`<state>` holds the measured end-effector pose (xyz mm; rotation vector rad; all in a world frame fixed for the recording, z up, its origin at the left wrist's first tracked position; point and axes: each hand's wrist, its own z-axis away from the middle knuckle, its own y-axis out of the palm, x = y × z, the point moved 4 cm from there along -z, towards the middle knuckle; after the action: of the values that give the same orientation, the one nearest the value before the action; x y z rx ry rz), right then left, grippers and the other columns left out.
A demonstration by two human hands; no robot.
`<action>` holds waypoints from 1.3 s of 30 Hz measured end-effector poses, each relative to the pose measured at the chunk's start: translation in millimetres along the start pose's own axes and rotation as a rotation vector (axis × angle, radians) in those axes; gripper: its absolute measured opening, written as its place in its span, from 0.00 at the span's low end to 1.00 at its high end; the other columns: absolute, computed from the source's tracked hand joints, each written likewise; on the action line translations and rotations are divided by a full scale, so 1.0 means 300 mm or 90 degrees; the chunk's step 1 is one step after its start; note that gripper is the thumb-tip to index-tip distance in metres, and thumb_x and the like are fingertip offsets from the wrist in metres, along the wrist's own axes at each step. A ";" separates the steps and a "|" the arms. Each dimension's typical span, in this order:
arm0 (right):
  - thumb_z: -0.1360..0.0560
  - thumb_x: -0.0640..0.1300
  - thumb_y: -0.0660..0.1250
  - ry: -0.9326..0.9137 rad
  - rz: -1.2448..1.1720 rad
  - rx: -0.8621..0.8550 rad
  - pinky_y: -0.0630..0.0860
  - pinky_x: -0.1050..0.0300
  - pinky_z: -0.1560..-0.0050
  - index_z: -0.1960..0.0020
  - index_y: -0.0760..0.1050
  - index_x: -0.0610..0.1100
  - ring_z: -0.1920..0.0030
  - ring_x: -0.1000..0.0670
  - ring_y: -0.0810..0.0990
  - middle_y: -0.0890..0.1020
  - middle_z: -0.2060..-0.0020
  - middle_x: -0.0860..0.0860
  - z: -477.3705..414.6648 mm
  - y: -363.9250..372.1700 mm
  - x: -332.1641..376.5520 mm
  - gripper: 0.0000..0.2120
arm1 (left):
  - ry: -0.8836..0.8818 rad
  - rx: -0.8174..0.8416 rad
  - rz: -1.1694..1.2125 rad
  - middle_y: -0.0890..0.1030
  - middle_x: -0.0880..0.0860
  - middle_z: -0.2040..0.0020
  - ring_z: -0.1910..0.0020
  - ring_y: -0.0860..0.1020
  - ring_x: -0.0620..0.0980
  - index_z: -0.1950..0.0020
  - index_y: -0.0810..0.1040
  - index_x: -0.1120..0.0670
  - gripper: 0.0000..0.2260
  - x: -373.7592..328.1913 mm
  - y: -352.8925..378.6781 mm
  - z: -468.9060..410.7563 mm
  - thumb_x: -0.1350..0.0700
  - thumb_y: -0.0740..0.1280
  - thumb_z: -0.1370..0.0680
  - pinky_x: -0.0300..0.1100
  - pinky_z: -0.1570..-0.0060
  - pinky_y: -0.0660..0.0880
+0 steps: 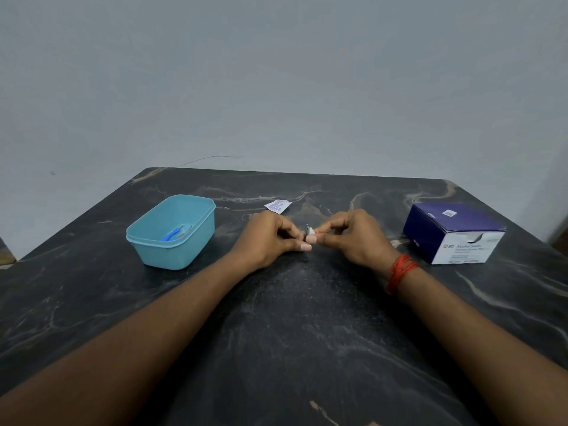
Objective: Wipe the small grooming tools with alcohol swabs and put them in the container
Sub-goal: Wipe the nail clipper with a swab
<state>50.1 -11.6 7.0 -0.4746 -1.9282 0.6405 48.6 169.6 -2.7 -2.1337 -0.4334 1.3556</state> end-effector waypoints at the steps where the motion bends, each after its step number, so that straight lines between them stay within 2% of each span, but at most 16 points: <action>1: 0.34 0.54 0.79 0.014 0.010 0.023 0.78 0.57 0.59 0.59 0.86 0.53 0.62 0.48 0.82 0.87 0.62 0.53 0.001 0.009 -0.010 0.07 | 0.000 0.005 -0.012 0.85 0.43 0.62 0.66 0.79 0.32 0.58 0.87 0.50 0.06 -0.001 -0.001 0.000 0.53 0.80 0.33 0.29 0.59 0.74; 5: 0.34 0.55 0.78 0.029 0.036 0.035 0.78 0.56 0.60 0.57 0.87 0.52 0.63 0.49 0.83 0.86 0.63 0.54 0.001 0.016 -0.019 0.09 | 0.021 0.030 -0.063 0.84 0.42 0.63 0.65 0.78 0.32 0.58 0.87 0.51 0.05 -0.011 -0.005 -0.006 0.55 0.80 0.32 0.24 0.61 0.69; 7: 0.33 0.55 0.78 0.020 0.056 0.027 0.74 0.61 0.65 0.58 0.87 0.53 0.67 0.54 0.78 0.86 0.64 0.54 0.002 0.018 -0.017 0.08 | 0.034 0.055 -0.105 0.86 0.46 0.58 0.60 0.80 0.36 0.54 0.87 0.51 0.05 -0.024 -0.020 -0.007 0.56 0.77 0.29 0.28 0.57 0.72; 9: 0.33 0.56 0.77 0.003 0.068 0.016 0.69 0.66 0.68 0.58 0.86 0.54 0.70 0.58 0.74 0.84 0.67 0.55 0.006 0.023 -0.009 0.07 | 0.042 0.084 -0.153 0.86 0.48 0.54 0.56 0.81 0.42 0.51 0.87 0.51 0.04 -0.033 -0.033 -0.005 0.55 0.73 0.24 0.38 0.52 0.76; 10: 0.33 0.56 0.77 -0.008 0.075 0.009 0.68 0.67 0.69 0.59 0.86 0.54 0.70 0.58 0.73 0.83 0.68 0.56 0.009 0.026 -0.003 0.07 | 0.036 0.093 -0.158 0.86 0.48 0.54 0.56 0.81 0.46 0.52 0.87 0.51 0.06 -0.035 -0.035 -0.002 0.52 0.70 0.22 0.43 0.51 0.77; 12: 0.32 0.55 0.77 -0.030 0.097 -0.004 0.68 0.68 0.68 0.59 0.86 0.54 0.70 0.58 0.74 0.81 0.69 0.58 0.013 0.032 0.007 0.06 | -0.003 0.090 -0.127 0.86 0.48 0.60 0.59 0.82 0.51 0.58 0.87 0.50 0.18 -0.033 -0.037 0.000 0.40 0.65 0.21 0.49 0.52 0.78; 14: 0.30 0.55 0.77 -0.053 0.130 -0.006 0.71 0.66 0.66 0.57 0.86 0.54 0.68 0.57 0.76 0.81 0.66 0.58 0.015 0.041 0.016 0.06 | -0.046 0.079 -0.107 0.85 0.48 0.65 0.62 0.82 0.50 0.64 0.85 0.50 0.26 -0.029 -0.035 0.003 0.34 0.60 0.22 0.47 0.54 0.78; 16: 0.30 0.56 0.77 -0.067 0.147 -0.006 0.74 0.61 0.64 0.55 0.86 0.55 0.67 0.57 0.77 0.82 0.64 0.56 0.017 0.049 0.019 0.07 | -0.078 0.058 -0.090 0.84 0.46 0.68 0.67 0.79 0.41 0.65 0.85 0.50 0.24 -0.020 -0.035 0.001 0.36 0.61 0.21 0.39 0.57 0.76; 18: 0.31 0.56 0.77 -0.086 0.170 0.009 0.75 0.59 0.61 0.54 0.86 0.56 0.65 0.57 0.77 0.83 0.62 0.55 0.020 0.059 0.023 0.07 | -0.096 0.019 -0.082 0.82 0.45 0.70 0.70 0.77 0.38 0.65 0.85 0.51 0.20 -0.011 -0.044 0.000 0.40 0.66 0.22 0.35 0.62 0.73; 21: 0.31 0.55 0.77 -0.095 0.183 0.021 0.74 0.58 0.59 0.54 0.86 0.56 0.64 0.59 0.76 0.82 0.61 0.58 0.025 0.075 0.030 0.07 | -0.129 -0.020 -0.032 0.83 0.48 0.70 0.68 0.80 0.39 0.63 0.85 0.52 0.15 0.019 -0.053 -0.004 0.44 0.70 0.23 0.32 0.62 0.74; 24: 0.30 0.56 0.76 -0.064 0.192 -0.005 0.70 0.61 0.61 0.54 0.86 0.55 0.66 0.63 0.73 0.79 0.63 0.61 0.021 0.073 0.027 0.08 | -0.185 -0.068 0.162 0.85 0.54 0.64 0.67 0.82 0.45 0.54 0.85 0.58 0.08 0.040 -0.054 -0.006 0.53 0.73 0.24 0.37 0.61 0.79; 27: 0.31 0.56 0.76 -0.027 0.136 -0.063 0.69 0.62 0.62 0.54 0.86 0.55 0.68 0.61 0.73 0.82 0.63 0.58 0.016 0.055 0.015 0.08 | -0.227 -0.100 0.313 0.85 0.55 0.65 0.68 0.82 0.45 0.49 0.82 0.62 0.08 0.049 -0.056 0.003 0.60 0.74 0.25 0.35 0.64 0.80; 31: 0.31 0.55 0.77 -0.019 0.044 -0.131 0.68 0.68 0.67 0.54 0.86 0.55 0.68 0.57 0.73 0.83 0.65 0.55 0.019 0.024 0.021 0.08 | -0.224 -0.108 0.333 0.85 0.57 0.63 0.67 0.83 0.45 0.49 0.82 0.63 0.09 0.034 -0.051 0.010 0.61 0.75 0.26 0.35 0.62 0.81; 34: 0.30 0.56 0.76 -0.047 0.073 -0.142 0.70 0.63 0.65 0.54 0.86 0.56 0.66 0.56 0.74 0.83 0.61 0.55 0.018 0.021 0.034 0.07 | -0.221 -0.098 0.338 0.85 0.59 0.59 0.64 0.83 0.46 0.51 0.83 0.64 0.08 0.020 -0.035 0.018 0.63 0.75 0.27 0.35 0.61 0.81; 37: 0.30 0.57 0.75 -0.081 0.143 -0.120 0.72 0.58 0.63 0.54 0.86 0.57 0.65 0.56 0.75 0.83 0.60 0.55 0.016 0.036 0.044 0.07 | -0.226 -0.095 0.358 0.86 0.54 0.62 0.64 0.82 0.42 0.55 0.85 0.60 0.05 0.022 -0.022 0.020 0.63 0.77 0.29 0.32 0.62 0.78; 39: 0.29 0.57 0.74 -0.094 0.169 -0.120 0.71 0.58 0.61 0.54 0.86 0.57 0.61 0.58 0.74 0.83 0.58 0.57 0.016 0.041 0.053 0.07 | -0.226 -0.095 0.372 0.85 0.51 0.65 0.67 0.81 0.40 0.57 0.85 0.58 0.03 0.021 -0.018 0.021 0.62 0.77 0.29 0.31 0.63 0.76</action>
<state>39.8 6.0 9.0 -0.8318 -2.0958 0.6803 45.8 179.1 -6.0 -2.2377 -0.0323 2.1023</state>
